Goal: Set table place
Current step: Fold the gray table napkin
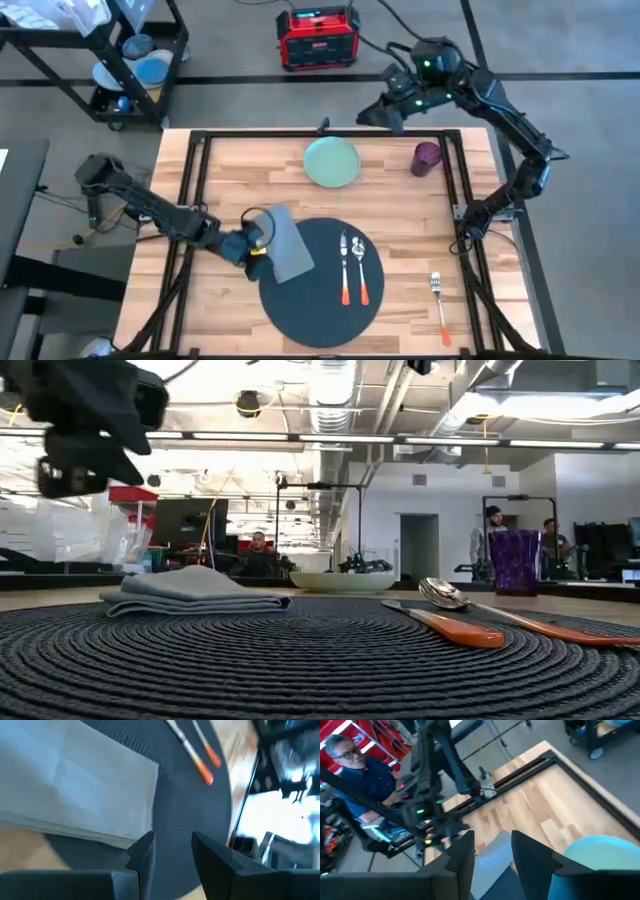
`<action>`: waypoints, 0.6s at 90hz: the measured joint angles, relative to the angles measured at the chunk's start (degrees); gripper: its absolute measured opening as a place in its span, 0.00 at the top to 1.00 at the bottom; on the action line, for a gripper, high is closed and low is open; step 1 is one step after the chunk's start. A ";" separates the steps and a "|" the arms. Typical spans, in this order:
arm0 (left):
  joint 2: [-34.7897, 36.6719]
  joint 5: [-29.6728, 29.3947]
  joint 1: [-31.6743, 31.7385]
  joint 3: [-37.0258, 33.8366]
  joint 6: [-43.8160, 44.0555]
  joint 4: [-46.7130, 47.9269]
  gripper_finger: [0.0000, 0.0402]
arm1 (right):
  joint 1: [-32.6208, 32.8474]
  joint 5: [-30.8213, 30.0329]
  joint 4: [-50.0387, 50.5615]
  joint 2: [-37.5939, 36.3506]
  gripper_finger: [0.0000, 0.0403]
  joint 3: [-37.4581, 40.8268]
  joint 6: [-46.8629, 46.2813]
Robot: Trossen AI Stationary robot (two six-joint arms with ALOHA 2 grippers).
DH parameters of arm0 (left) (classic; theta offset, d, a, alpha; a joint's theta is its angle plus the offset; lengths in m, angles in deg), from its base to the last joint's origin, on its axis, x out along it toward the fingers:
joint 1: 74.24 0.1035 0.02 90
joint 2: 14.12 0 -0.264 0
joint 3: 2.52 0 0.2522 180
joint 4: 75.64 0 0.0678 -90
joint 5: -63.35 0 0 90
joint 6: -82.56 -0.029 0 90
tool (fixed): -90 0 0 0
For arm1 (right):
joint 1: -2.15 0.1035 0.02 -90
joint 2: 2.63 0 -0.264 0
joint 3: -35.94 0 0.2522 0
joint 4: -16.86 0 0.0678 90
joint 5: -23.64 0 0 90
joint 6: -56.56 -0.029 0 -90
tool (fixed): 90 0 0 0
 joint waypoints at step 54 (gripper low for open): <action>-20.68 -8.89 -6.42 0.04 30.10 -23.13 0.72 | 0.09 -0.03 8.95 0.02 0.71 0.00 9.62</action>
